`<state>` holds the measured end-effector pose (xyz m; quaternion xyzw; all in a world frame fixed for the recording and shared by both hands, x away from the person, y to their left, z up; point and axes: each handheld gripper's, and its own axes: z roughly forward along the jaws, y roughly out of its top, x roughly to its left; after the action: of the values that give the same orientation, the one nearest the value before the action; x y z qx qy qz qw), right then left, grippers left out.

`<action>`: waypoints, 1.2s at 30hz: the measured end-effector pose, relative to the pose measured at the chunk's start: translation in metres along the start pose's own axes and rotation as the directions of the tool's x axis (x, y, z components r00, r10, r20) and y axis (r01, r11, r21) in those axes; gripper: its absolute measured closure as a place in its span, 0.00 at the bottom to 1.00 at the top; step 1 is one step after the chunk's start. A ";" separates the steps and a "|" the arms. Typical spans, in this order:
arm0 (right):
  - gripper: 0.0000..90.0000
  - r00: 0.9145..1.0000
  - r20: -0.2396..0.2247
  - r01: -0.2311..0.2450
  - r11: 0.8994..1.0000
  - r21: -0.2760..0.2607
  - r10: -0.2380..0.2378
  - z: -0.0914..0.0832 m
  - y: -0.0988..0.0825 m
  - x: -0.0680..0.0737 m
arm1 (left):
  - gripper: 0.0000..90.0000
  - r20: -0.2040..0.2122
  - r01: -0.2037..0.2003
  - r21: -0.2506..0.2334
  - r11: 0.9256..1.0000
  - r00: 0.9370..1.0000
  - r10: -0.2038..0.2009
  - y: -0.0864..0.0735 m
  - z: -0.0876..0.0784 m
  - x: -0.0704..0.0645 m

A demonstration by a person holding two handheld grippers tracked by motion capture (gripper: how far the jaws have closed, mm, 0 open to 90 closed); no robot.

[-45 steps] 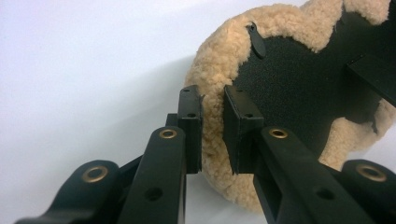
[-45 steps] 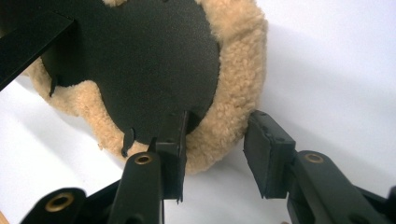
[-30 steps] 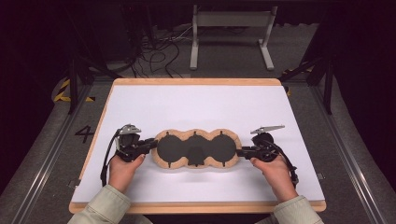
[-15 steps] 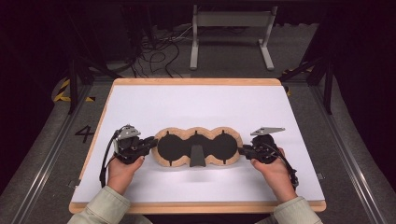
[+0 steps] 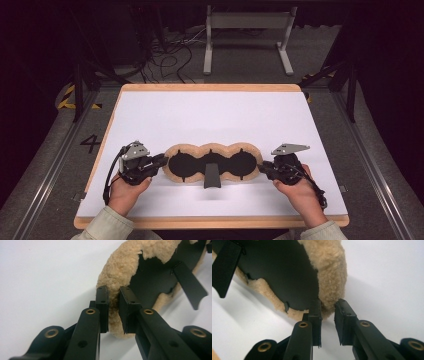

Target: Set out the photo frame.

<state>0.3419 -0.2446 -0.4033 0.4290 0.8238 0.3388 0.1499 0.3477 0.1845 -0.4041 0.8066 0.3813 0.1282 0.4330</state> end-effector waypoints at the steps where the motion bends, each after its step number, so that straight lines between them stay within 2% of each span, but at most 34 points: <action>1: 0.85 1.000 -0.010 -0.003 1.000 0.001 0.003 -0.002 -0.001 0.001 | 0.88 0.004 -0.007 0.009 1.000 1.000 0.007 0.000 -0.003 -0.002; 5: 0.84 0.999 -0.036 0.011 1.000 0.011 -0.011 -0.008 -0.005 0.002 | 0.88 0.036 -0.040 0.029 0.999 0.999 0.039 -0.003 -0.011 -0.006; 6: 0.84 0.999 -0.045 0.012 1.000 0.014 -0.011 -0.010 -0.006 0.003 | 0.87 0.051 -0.032 0.036 0.999 0.998 0.030 -0.003 -0.012 -0.006; 12: 0.84 0.997 -0.065 0.045 0.998 0.046 -0.042 -0.017 -0.009 0.007 | 0.87 0.129 -0.058 0.074 0.996 0.991 0.048 -0.007 -0.021 -0.007; 14: 0.83 0.995 -0.088 0.055 0.997 0.057 -0.050 -0.019 -0.010 0.006 | 0.87 0.170 -0.059 0.088 0.994 0.984 0.043 -0.008 -0.023 -0.004; 17: 0.81 0.990 -0.124 0.072 0.994 0.080 -0.061 -0.020 -0.008 0.004 | 0.87 0.235 -0.043 0.096 0.994 0.972 0.020 -0.009 -0.023 0.003; 18: 0.81 0.990 -0.124 0.072 0.994 0.080 -0.061 -0.020 -0.008 0.004 | 0.87 0.235 -0.043 0.096 0.994 0.972 0.020 -0.009 -0.023 0.003; 19: 0.81 0.987 -0.135 0.100 0.990 0.096 -0.087 -0.021 -0.007 0.004 | 0.87 0.253 -0.056 0.106 0.993 0.967 0.028 -0.010 -0.024 0.004; 20: 0.81 0.986 -0.139 0.105 0.989 0.101 -0.091 -0.022 -0.007 0.005 | 0.87 0.260 -0.071 0.115 0.991 0.965 0.039 -0.010 -0.025 0.004; 23: 0.81 0.982 -0.163 0.115 0.987 0.115 -0.095 -0.023 -0.008 0.004 | 0.87 0.283 -0.095 0.126 0.987 0.957 0.056 -0.011 -0.027 0.004; 25: 0.80 0.979 -0.182 0.117 0.986 0.120 -0.094 -0.024 -0.008 0.003 | 0.88 0.290 -0.107 0.126 0.986 0.955 0.066 -0.011 -0.027 0.004; 27: 0.79 0.976 -0.198 0.121 0.985 0.126 -0.095 -0.024 -0.008 0.002 | 0.88 0.309 -0.130 0.136 0.982 0.947 0.083 -0.012 -0.028 0.004; 32: 0.79 0.973 -0.207 0.131 0.982 0.133 -0.101 -0.025 -0.009 0.002 | 0.91 0.320 -0.135 0.141 0.981 0.944 0.084 -0.012 -0.028 0.005; 36: 0.79 0.970 -0.218 0.144 0.980 0.138 -0.111 -0.027 -0.009 0.002 | 0.88 0.337 -0.138 0.132 0.982 0.938 0.087 -0.014 -0.028 0.006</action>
<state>0.3208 -0.2584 -0.3900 0.3472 0.8845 0.3074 0.0506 0.3295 0.2104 -0.3991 0.8682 0.2654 -0.0136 0.4190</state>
